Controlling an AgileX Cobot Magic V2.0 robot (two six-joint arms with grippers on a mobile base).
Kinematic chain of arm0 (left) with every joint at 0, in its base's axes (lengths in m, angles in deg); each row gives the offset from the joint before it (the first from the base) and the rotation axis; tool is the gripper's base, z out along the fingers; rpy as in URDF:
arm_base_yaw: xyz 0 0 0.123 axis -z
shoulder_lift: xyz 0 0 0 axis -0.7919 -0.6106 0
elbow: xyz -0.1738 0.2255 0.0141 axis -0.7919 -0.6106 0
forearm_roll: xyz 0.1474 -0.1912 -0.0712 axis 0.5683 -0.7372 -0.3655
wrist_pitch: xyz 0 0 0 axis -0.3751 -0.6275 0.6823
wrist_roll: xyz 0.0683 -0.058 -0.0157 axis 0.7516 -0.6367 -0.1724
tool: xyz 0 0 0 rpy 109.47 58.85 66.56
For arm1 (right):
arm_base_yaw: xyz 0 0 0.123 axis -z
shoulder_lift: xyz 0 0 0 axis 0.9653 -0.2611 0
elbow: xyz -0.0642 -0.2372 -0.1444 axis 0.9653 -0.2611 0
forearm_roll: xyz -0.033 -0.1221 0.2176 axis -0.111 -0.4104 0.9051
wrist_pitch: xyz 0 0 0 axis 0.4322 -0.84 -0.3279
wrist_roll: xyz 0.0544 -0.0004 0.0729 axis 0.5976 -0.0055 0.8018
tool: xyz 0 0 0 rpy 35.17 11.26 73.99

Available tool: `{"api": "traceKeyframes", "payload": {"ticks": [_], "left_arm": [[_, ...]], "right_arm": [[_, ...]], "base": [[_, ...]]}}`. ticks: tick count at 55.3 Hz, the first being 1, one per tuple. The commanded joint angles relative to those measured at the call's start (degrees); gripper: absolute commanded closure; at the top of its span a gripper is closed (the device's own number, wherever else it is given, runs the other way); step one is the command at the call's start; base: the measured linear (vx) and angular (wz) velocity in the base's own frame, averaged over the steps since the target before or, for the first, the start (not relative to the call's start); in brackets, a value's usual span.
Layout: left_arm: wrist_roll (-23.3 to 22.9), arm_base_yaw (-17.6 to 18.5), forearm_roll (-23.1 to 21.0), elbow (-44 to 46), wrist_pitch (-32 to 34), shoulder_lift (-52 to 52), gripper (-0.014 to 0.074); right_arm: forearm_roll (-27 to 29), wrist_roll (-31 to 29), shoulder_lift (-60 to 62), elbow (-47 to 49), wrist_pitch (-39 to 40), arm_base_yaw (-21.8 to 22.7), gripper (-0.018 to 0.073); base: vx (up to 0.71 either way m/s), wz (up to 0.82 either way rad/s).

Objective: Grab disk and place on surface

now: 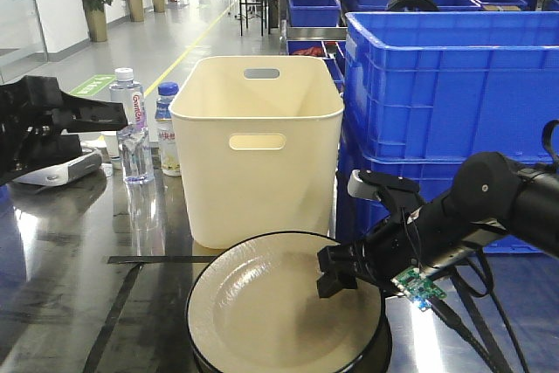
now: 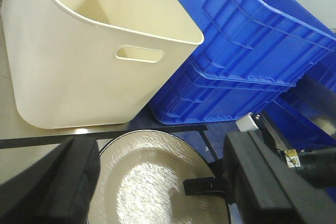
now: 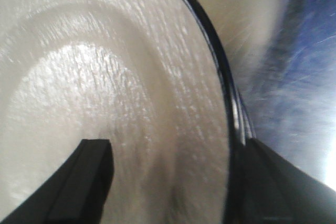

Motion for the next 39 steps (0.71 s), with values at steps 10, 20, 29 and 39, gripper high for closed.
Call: {"api": "traceKeyframes", "payload": {"ticks": [10,20,29,39], "left_arm": [[0.0,0.0,-2.9,1.7,2.4,1.5,0.0008],[0.1,0.0,0.2,1.7,2.0,1.5,0.0008],[0.1,0.0,4.2,1.7,1.5,1.5,0.0075],[0.1,0.0,4.1,1.7,1.8,1.5,0.0255]], "right_arm": [[-17.1,0.2,8.4,1.6,1.7,0.3,0.0025],[-21.1,2.9,14.2,1.6,0.5,0.3,0.0037],[-21.1,3.6,20.1,1.6,0.9,0.3,0.0141],[-21.6,3.5,25.2,1.6,0.9,0.3,0.0354]], "base": [[0.0,0.0],[0.0,0.0],[0.0,0.0],[0.0,0.0]]}}
